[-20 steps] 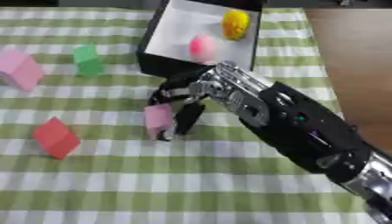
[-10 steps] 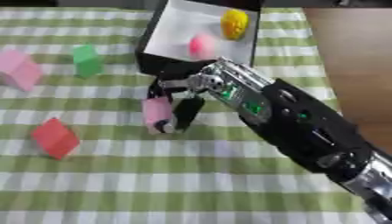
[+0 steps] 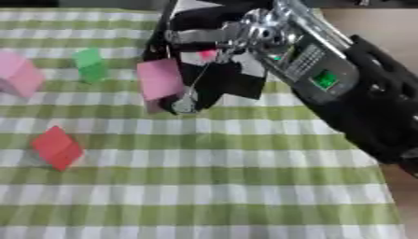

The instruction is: Pick up objects on the table and place them in the box.

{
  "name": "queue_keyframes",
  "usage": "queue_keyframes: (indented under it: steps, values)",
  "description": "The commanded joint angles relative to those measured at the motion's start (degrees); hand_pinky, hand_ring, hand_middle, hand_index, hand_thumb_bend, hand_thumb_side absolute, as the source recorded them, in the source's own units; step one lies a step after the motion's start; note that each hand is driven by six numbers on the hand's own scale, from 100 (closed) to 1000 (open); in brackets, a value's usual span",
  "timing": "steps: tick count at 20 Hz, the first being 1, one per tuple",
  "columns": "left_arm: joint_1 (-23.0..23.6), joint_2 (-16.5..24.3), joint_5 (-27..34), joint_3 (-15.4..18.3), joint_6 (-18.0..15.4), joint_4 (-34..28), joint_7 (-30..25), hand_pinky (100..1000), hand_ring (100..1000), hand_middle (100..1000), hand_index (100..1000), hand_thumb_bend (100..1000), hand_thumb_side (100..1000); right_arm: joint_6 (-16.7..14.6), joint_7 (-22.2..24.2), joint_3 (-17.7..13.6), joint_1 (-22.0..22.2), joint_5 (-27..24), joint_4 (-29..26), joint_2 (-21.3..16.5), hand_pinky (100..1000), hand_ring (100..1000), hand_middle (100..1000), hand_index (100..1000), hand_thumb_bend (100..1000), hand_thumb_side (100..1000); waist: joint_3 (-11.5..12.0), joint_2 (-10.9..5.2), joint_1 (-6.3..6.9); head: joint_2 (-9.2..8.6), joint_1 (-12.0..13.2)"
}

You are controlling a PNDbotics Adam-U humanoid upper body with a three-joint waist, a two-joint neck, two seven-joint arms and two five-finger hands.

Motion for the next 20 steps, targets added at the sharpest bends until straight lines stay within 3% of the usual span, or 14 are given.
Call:
queue_keyframes:
  steps: [1,5,9,12,15,17,20]
  values:
    - [-0.1,1.7,-0.1,0.6,0.0,-0.8,0.0,774,813,798,803,100,765,1.2,-1.9,-5.0,-3.0,-3.3,0.4,-3.2,862,603,445,621,100,207,-0.1,-1.51,-0.43,-0.4,0.0]
    - [-0.1,1.9,-0.2,0.6,0.0,-0.8,0.0,774,813,798,803,100,764,2.3,-4.7,-8.7,-6.1,-5.8,6.5,-4.6,869,606,447,624,100,198,0.0,-1.53,-0.49,-0.66,-0.4]
    - [-0.3,2.0,-0.2,0.5,0.0,-0.8,0.0,774,813,798,804,100,764,1.0,-7.1,-10.6,-8.6,-3.3,14.4,-3.2,865,611,453,629,100,206,0.3,-1.36,-0.55,-0.92,-1.3]
    - [-0.5,1.9,-0.2,0.5,0.0,-0.9,-0.1,774,813,797,803,100,764,-8.3,-8.7,-11.0,-11.9,1.9,29.5,-0.1,856,618,461,636,100,232,0.5,-1.15,-0.53,-1.11,-1.6]
    - [-0.6,1.9,-0.2,0.5,0.0,-0.9,-0.1,774,813,797,803,100,764,-15.7,-10.1,-12.1,-13.3,6.8,38.5,1.9,854,619,462,636,100,236,0.6,-1.04,-0.47,-1.19,-1.7]
    - [-0.6,1.9,-0.2,0.5,0.0,-0.9,-0.1,774,813,797,803,100,764,-18.1,-10.7,-12.5,-13.6,8.3,41.0,2.4,850,624,467,640,100,251,0.6,-1.01,-0.45,-1.21,-1.7]
    - [-1.0,2.0,-0.2,0.4,0.0,-1.0,-0.1,774,813,797,803,100,765,-19.1,-12.1,-13.4,-12.6,10.7,45.1,2.0,851,640,480,652,100,278,1.2,-0.43,-0.7,-1.69,-2.1]
